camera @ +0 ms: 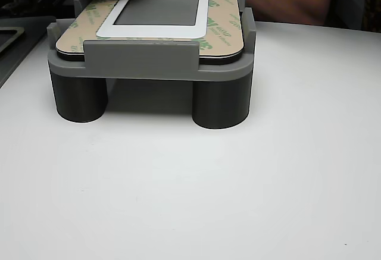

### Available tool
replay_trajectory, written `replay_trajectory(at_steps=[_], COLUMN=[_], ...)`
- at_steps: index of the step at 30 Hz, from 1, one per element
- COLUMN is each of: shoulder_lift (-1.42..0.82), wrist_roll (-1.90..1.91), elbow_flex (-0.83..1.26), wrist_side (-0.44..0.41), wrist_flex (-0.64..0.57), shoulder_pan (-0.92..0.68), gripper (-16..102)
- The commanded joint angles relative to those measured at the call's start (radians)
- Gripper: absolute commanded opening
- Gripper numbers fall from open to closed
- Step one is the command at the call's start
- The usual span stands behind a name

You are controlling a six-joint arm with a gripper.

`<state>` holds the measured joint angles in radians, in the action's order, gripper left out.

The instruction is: Peel off protective film from adhesive tape.

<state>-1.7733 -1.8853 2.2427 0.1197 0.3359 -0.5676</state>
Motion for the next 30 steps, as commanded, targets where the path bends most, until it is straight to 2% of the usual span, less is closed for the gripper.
replay_trajectory(at_steps=[1,30], shoulder_lift=[-0.028,-0.008], wrist_roll=[0.006,0.041], elbow_flex=[-0.028,-0.044], wrist_side=[-0.002,-0.006], wrist_flex=[0.0,-0.008], shoulder_pan=[0.0,-0.025], gripper=[-10,-10])
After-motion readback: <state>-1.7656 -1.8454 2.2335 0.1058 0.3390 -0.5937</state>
